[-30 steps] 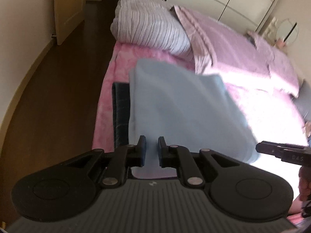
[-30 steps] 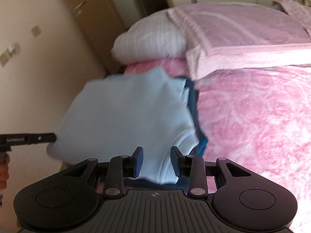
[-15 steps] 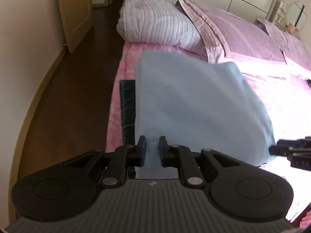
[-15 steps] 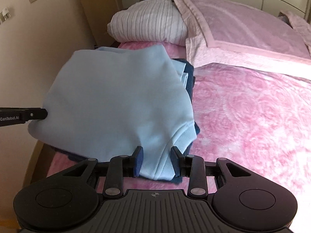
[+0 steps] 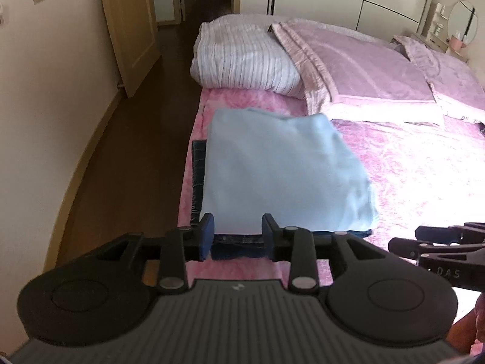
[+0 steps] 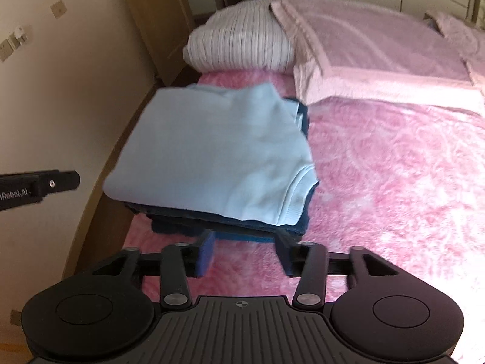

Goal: Fold clothes

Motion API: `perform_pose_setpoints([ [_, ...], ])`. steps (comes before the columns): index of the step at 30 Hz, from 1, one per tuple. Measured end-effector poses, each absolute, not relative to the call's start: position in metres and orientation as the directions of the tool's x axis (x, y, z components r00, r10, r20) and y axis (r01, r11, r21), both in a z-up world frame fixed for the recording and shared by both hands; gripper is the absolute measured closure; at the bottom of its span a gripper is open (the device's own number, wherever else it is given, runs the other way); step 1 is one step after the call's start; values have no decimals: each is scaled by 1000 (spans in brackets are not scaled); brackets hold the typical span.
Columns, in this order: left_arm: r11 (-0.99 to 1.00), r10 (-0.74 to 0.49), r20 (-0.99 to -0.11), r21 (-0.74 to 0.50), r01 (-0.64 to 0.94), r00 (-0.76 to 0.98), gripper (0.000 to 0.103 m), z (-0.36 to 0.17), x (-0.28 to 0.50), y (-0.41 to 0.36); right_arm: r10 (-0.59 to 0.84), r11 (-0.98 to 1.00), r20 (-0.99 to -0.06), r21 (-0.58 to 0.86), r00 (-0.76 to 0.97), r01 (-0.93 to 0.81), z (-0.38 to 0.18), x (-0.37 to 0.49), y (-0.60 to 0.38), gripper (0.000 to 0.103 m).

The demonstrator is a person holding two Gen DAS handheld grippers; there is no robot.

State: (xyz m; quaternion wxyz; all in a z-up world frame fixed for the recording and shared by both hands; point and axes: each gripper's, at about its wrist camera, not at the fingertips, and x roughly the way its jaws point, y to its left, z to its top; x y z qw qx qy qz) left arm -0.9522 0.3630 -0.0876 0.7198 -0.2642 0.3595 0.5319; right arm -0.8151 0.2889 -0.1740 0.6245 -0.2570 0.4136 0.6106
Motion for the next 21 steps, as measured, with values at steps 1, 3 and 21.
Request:
perform_pose_setpoints([
  [1, 297, 581, -795, 8, -955, 174, 68, -83, -950, 358, 556, 128, -827, 187, -86, -974, -169, -815, 284, 49],
  [3, 302, 593, -787, 20, -953, 171, 64, -74, -945, 347, 565, 135, -821, 192, -84, -972, -161, -815, 274, 48],
  [21, 256, 626, -771, 66, -964, 113, 51, -43, -922, 255, 577, 113, -816, 124, -37, -986, -132, -823, 180, 47],
])
